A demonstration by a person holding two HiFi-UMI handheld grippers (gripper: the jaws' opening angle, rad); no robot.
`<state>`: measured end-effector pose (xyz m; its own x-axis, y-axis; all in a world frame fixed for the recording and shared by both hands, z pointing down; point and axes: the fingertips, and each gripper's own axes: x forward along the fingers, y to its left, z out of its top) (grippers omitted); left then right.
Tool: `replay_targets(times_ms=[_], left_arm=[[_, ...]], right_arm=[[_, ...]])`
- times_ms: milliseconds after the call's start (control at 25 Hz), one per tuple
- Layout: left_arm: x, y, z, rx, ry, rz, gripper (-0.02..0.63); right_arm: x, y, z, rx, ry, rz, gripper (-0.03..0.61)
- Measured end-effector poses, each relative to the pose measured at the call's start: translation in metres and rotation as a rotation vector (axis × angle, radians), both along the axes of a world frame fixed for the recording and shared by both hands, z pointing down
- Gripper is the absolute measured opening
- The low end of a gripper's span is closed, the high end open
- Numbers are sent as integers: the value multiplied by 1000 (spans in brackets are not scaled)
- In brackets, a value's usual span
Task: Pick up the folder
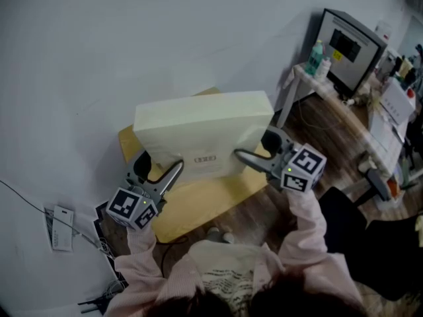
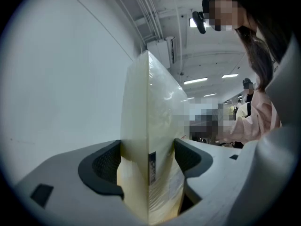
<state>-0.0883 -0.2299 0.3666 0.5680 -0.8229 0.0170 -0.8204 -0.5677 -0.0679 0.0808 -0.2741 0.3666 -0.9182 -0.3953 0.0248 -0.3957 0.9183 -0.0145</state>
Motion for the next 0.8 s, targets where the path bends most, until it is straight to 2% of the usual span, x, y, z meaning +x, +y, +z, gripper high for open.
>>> replay_targets(times_ms=[800], left_arm=[[1, 10, -27, 87, 9, -8, 353]], right_arm=[[1, 10, -27, 61, -65, 33, 328]])
